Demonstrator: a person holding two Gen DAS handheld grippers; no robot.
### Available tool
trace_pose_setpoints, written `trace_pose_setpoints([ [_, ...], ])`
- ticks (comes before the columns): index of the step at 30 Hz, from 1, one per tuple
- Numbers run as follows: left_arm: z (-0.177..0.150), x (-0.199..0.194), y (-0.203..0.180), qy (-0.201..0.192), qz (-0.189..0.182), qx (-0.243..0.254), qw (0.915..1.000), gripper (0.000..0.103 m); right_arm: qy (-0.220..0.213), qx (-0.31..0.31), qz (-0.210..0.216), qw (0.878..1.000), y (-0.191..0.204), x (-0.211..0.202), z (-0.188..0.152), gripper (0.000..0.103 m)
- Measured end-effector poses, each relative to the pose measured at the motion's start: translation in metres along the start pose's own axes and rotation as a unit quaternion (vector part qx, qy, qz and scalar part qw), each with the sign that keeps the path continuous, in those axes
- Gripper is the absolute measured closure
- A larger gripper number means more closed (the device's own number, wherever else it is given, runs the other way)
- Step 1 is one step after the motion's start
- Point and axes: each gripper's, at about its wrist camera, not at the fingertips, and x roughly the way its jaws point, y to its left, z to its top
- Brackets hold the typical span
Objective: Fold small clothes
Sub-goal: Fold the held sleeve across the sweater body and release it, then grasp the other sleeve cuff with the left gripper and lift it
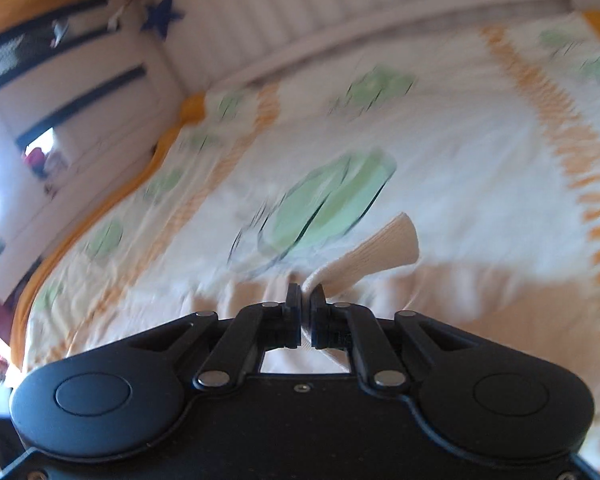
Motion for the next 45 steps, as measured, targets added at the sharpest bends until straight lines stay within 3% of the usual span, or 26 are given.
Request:
trace_pose_setpoints([
  [4, 0.000, 0.000, 0.008, 0.002, 0.000, -0.009, 1.0000, 0.031, 0.057, -0.042, -0.010, 0.997, 0.012, 0.035, -0.035, 0.085],
  [7, 0.002, -0.001, 0.007, -0.002, -0.007, -0.003, 1.0000, 0.031, 0.067, -0.074, -0.014, 0.995, 0.016, 0.029, -0.049, 0.084],
  [10, 0.007, 0.000, 0.001, -0.002, -0.023, 0.003, 0.9997, 0.031, 0.034, -0.090, -0.007, 0.995, 0.009, 0.002, -0.046, 0.057],
  [11, 0.010, 0.001, -0.003, -0.003, -0.030, 0.004, 0.9995, 0.031, 0.015, -0.094, -0.007, 0.995, 0.006, -0.009, -0.042, 0.053],
  [13, 0.016, 0.005, -0.012, -0.002, -0.045, 0.006, 0.9990, 0.031, -0.020, -0.100, -0.015, 0.995, -0.002, -0.031, -0.034, 0.053],
  [17, 0.029, 0.013, -0.039, 0.000, -0.067, 0.018, 0.9976, 0.031, -0.087, -0.094, -0.071, 0.989, -0.031, -0.054, -0.017, 0.042],
  [21, 0.034, 0.012, -0.077, -0.037, -0.041, 0.076, 0.9955, 0.031, -0.123, -0.058, -0.113, 0.984, -0.072, -0.057, 0.001, 0.042],
  [26, 0.036, 0.027, -0.124, -0.059, -0.005, 0.174, 0.9830, 0.031, -0.156, -0.044, -0.161, 0.974, -0.112, -0.050, 0.017, 0.042],
  [31, 0.036, 0.052, -0.149, -0.058, 0.034, 0.229, 0.9710, 0.045, -0.155, 0.003, -0.174, 0.972, -0.150, -0.054, 0.005, 0.042],
  [34, 0.036, 0.069, -0.155, -0.042, 0.048, 0.245, 0.9673, 0.061, -0.142, 0.019, -0.175, 0.974, -0.164, -0.060, 0.007, 0.042],
  [36, 0.039, 0.075, -0.152, -0.035, 0.032, 0.232, 0.9715, 0.098, -0.141, 0.041, -0.158, 0.976, -0.173, -0.064, 0.009, 0.042],
  [39, 0.050, 0.063, -0.133, -0.066, 0.007, 0.176, 0.9821, 0.099, -0.136, 0.055, -0.157, 0.977, -0.180, -0.068, 0.008, 0.042],
  [43, 0.070, 0.029, -0.099, -0.137, 0.030, 0.119, 0.9829, 0.099, -0.119, 0.069, -0.166, 0.976, -0.187, -0.067, 0.007, 0.042],
  [45, 0.077, 0.015, -0.076, -0.154, 0.038, 0.091, 0.9832, 0.099, -0.113, 0.083, -0.158, 0.977, -0.191, -0.065, 0.006, 0.042],
])
